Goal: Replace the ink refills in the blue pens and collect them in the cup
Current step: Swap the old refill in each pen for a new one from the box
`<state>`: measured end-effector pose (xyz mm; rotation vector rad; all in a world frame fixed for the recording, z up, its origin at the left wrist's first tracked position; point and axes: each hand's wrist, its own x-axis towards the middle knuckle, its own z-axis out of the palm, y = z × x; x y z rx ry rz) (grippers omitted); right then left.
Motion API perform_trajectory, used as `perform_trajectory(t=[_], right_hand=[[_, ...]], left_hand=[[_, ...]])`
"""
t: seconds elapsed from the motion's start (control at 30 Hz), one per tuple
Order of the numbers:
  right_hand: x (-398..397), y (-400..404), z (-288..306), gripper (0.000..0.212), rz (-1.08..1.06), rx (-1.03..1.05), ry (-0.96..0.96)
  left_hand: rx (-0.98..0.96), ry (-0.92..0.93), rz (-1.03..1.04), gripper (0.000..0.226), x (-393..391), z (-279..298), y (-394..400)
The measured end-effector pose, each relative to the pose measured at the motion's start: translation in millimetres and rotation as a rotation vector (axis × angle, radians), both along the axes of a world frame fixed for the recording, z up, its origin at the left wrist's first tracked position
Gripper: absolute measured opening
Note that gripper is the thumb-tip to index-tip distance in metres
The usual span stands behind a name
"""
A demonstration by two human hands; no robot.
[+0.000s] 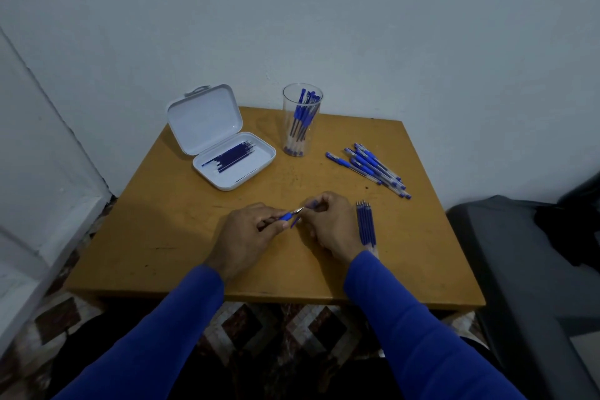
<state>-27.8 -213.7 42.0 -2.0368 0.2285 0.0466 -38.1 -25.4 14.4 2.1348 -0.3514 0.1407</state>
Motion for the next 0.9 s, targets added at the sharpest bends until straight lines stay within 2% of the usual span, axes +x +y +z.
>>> perform_trajectory(t=[0.23,0.33,0.43,0.5,0.63,0.83,0.9], right_hand=[[1.0,1.6,-6.8,0.003,-0.011,-0.097,-0.066],[-1.6,0.5,-9.9,0.023,-0.053,-0.035,-0.107],[-8.2,-1.7,-5.7,0.049,0.024,0.082,-0.057],[-11.2,-2.8,-3.5,0.054,0.095,0.088,-0.057],[-11.8,-3.2,-3.8,0.038,0.171,0.165,-0.058],[-12.9,-6.1,-3.8,0.026,0.193,0.221,-0.042],[-13.5,-6.8,-2.9,0.016,0.201,0.227,-0.034]], left_hand=[[0.014,-0.083,0.037,0.025,-5.9,-3.4,-3.4],[0.002,-0.103,0.056,0.026,-6.2,-4.4,-3.3],[0.020,-0.114,0.057,0.028,-7.0,-3.1,-4.2],[0.045,-0.126,0.051,0.030,-6.9,-2.2,-4.1],[0.033,-0.122,0.042,0.033,-7.9,-1.5,-3.4],[0.022,-0.152,0.016,0.026,-7.8,-4.3,-5.4],[0.028,-0.157,0.013,0.024,-7.6,-5.3,-4.8]])
